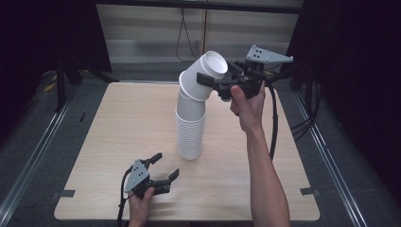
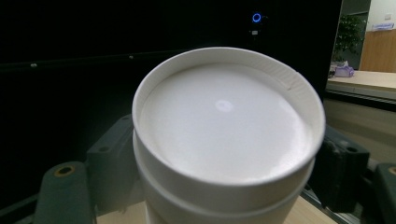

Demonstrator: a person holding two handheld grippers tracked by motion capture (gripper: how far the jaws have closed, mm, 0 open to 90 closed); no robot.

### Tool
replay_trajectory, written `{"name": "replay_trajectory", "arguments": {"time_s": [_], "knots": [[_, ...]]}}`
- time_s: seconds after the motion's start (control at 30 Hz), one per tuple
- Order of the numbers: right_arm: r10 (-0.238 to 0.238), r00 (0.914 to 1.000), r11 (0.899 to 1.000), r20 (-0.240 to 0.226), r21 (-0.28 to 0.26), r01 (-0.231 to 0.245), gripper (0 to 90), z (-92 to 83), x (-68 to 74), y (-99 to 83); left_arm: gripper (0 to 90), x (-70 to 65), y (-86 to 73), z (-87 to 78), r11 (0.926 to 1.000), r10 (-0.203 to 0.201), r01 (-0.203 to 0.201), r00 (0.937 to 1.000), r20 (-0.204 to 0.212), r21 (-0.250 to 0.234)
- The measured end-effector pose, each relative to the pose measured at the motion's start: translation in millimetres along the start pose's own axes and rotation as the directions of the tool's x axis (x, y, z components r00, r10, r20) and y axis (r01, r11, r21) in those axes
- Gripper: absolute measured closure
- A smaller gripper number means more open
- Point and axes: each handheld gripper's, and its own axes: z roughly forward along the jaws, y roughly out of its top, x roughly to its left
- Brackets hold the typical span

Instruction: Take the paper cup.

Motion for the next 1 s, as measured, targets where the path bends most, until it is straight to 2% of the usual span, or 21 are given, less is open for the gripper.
{"name": "replay_trajectory", "arguments": {"time_s": [0.13, 0.27, 0.63, 0.73, 0.77, 1.0], "knots": [[0.003, 1.0, 1.0, -0.002, -0.022, -0.003, 21.7, -2.8, 1.3, -0.8, 15.4, 0.0, 0.0, 0.0, 1.0, 0.0, 0.0, 1.0, 0.0, 0.0], [0.018, 0.9998, 0.997, -0.007, -0.068, -0.018, 21.7, -9.4, 1.3, -2.3, 15.3, 1.2, 0.2, -0.4, 1.0, 0.006, -0.006, 1.0, 0.004, 0.005], [0.007, 1.0, 0.996, -0.007, -0.085, -0.007, 21.7, -25.1, 5.5, -8.1, 15.4, 1.9, 0.3, -0.4, 0.9999, 0.011, -0.011, 0.9999, 0.004, 0.006], [0.012, 0.9999, 0.995, -0.012, -0.098, -0.013, 21.8, -31.8, 6.5, -12.2, 15.6, 0.9, 0.1, 0.1, 1.0, -0.001, 0.001, 1.0, 0.009, 0.002], [0.013, 0.9998, 0.995, -0.015, -0.103, -0.015, 21.7, -34.3, 6.9, -13.1, 15.6, 1.6, 0.3, -0.1, 1.0, 0.008, -0.008, 0.9999, 0.01, 0.006], [0.025, 0.9997, 0.992, -0.002, -0.127, -0.025, 21.7, -48.0, 5.6, -18.5, 15.7, 0.9, 0.1, 0.1, 1.0, -0.002, 0.002, 0.9999, 0.014, 0.004]]}}
